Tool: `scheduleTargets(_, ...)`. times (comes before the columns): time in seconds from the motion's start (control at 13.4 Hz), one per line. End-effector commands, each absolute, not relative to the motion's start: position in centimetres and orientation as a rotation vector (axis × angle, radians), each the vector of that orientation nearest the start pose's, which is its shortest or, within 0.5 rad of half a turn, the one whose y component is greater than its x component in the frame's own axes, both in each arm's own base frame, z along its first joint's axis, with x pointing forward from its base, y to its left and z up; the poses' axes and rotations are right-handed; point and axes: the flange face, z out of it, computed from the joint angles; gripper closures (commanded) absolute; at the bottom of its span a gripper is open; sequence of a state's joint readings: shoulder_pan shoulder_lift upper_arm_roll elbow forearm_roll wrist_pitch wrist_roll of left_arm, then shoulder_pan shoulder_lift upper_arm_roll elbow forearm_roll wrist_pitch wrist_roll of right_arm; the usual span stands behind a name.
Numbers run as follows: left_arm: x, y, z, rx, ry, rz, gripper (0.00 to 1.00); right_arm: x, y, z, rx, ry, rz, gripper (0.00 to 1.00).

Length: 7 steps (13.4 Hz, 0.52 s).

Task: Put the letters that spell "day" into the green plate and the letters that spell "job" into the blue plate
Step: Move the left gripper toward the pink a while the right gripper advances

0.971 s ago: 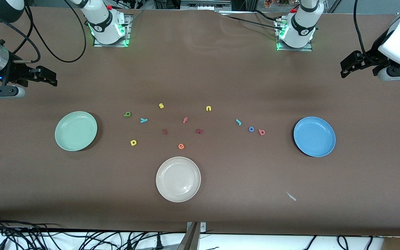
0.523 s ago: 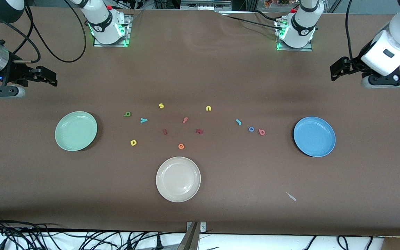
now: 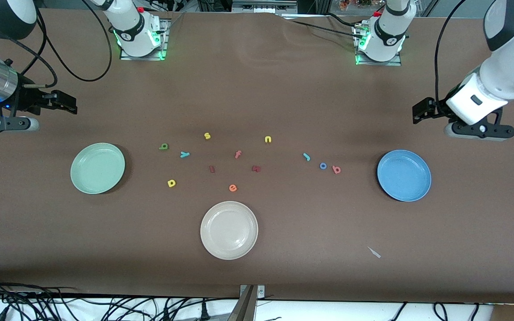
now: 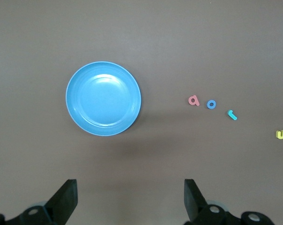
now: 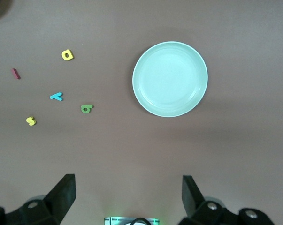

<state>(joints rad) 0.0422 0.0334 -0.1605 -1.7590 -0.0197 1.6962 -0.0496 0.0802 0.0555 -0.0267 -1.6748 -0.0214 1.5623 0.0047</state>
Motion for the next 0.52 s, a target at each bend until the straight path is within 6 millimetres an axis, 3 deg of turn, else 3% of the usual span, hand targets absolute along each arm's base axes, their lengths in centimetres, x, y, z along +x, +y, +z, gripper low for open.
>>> scheduleTargets(0.0,56.4,-8.1,50.6,-3.182,0.146,0.126,0.0,56.6,3.6,53.3,-3.118,-0.081,0.296,0.0)
scheduleTargets(0.3,55.7,-10.6,44.1,-3.219,0.181,0.026,0.0,56.6,3.7,51.7,-3.113,-0.07,0.317,0.0)
scheduleTargets(0.45,55.7,-13.1,39.3,-3.23,0.227,-0.081,0.0,56.5,4.0,51.0,-3.12,-0.073,0.31,0.0)
